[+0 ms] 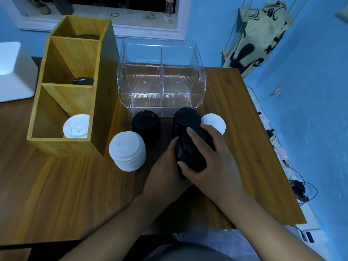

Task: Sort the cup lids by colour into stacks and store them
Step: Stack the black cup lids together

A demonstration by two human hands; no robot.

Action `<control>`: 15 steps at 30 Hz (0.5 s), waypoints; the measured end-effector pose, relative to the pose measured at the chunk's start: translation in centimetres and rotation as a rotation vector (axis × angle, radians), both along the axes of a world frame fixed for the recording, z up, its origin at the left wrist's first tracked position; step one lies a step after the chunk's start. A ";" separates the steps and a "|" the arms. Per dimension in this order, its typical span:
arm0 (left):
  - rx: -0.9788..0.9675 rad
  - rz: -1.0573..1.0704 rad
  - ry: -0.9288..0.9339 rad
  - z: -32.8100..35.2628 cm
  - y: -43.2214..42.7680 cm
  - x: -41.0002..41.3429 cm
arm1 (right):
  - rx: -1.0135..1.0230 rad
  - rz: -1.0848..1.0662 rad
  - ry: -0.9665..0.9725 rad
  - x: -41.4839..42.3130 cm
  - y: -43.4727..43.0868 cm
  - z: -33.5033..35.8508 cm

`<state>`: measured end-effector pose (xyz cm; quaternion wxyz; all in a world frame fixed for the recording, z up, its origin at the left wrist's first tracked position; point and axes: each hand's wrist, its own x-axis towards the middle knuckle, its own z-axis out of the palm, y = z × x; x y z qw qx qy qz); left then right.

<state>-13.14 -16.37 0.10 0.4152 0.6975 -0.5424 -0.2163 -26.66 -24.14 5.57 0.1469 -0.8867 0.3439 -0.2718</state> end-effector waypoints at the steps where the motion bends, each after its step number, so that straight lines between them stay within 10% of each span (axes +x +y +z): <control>1: -0.003 0.000 -0.001 0.1 0.0 0.0 | -0.016 -0.006 0.004 0.1 0.0 -0.1; 15: 0.006 0.001 0.004 0.3 0.7 -0.1 | -0.050 0.052 0.035 -0.6 0.3 -0.9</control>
